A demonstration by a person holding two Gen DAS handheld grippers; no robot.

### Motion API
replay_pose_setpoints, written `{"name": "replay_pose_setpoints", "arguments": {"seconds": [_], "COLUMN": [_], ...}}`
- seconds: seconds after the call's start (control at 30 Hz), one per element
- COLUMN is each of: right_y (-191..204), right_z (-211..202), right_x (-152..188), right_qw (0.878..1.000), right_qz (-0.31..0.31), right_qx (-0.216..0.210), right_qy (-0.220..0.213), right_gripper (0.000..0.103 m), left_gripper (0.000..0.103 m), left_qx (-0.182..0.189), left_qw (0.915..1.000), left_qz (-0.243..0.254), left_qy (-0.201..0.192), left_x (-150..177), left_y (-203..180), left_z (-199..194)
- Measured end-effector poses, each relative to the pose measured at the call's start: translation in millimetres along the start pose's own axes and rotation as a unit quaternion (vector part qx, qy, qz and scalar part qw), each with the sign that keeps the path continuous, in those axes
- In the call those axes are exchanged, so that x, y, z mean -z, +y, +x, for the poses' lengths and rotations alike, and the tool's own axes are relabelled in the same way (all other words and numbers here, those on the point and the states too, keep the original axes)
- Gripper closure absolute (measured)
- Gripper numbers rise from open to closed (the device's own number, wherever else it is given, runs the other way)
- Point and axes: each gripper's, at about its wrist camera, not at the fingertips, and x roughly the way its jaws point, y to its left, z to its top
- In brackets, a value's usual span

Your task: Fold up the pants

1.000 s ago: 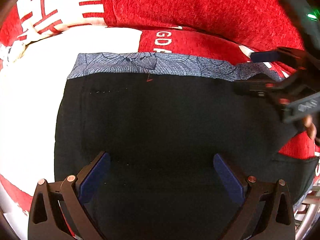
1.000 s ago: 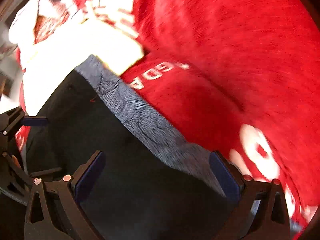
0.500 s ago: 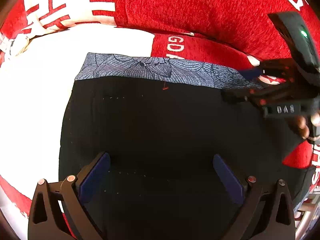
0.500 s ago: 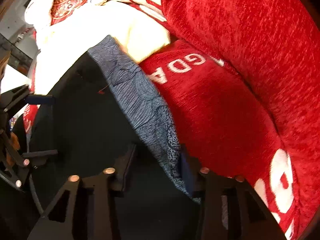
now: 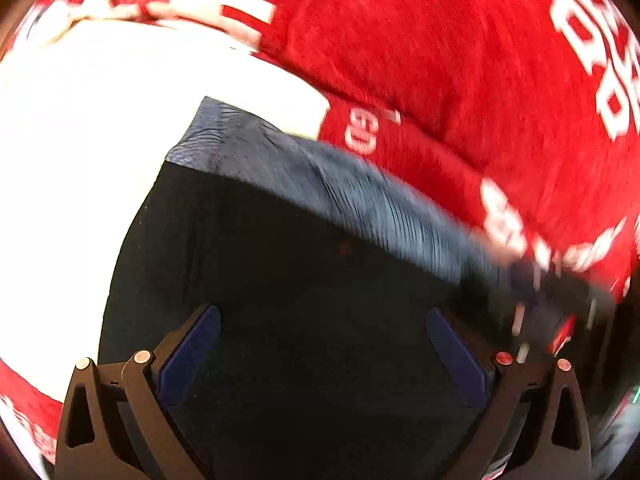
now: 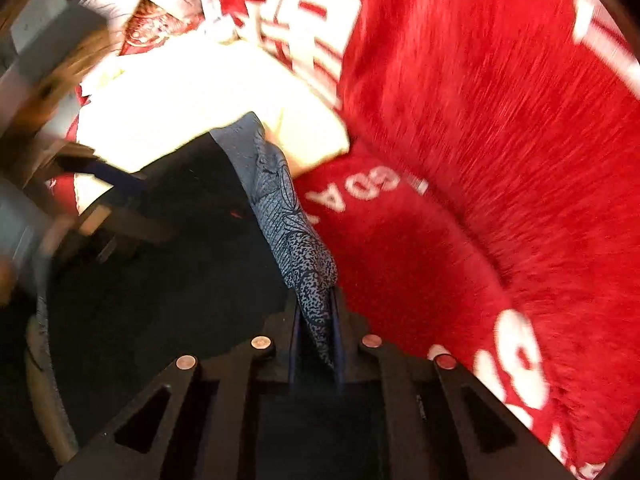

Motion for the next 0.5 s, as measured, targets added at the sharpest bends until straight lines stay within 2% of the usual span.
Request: {"name": "replay_pose_setpoints", "arguments": {"seconds": [0.13, 0.17, 0.23, 0.33, 0.4, 0.43, 0.47, 0.5], "right_y": [34, 44, 52, 60, 65, 67, 67, 66], "right_z": [-23, -23, -24, -15, -11, -14, -17, -21], "right_x": [8, 11, 20, 20, 18, 19, 18, 16], "right_qw": [0.996, 0.995, 0.993, 0.991, 0.987, 0.986, 0.986, 0.986], "right_qz": [-0.054, -0.067, -0.072, -0.078, -0.093, -0.094, -0.092, -0.087], "right_qx": [0.061, 0.077, 0.09, 0.108, 0.131, 0.134, 0.137, 0.139], "right_qy": [-0.019, -0.02, -0.02, -0.017, -0.014, -0.015, -0.017, -0.022], "right_gripper": [0.088, 0.088, 0.088, 0.089, 0.089, 0.09, 0.092, 0.094], "left_gripper": [0.0, 0.0, 0.0, 0.0, 0.024, 0.05, 0.075, 0.086], "left_qx": [0.038, 0.035, -0.002, -0.028, -0.061, -0.07, -0.04, -0.018], "left_qw": [0.9957, 0.9953, 0.9966, 0.9962, 0.9957, 0.9958, 0.9973, 0.9978], "left_qz": [-0.084, -0.089, -0.082, -0.068, -0.047, -0.033, -0.03, -0.035], "left_qy": [-0.009, -0.014, -0.003, 0.047, 0.05, 0.05, 0.053, 0.054], "left_x": [-14, -15, -22, -24, -19, -15, -12, -9], "left_y": [6, 3, -7, -16, -23, -26, -28, -28], "left_z": [-7, -8, 4, 38, 49, 50, 48, 43]}}
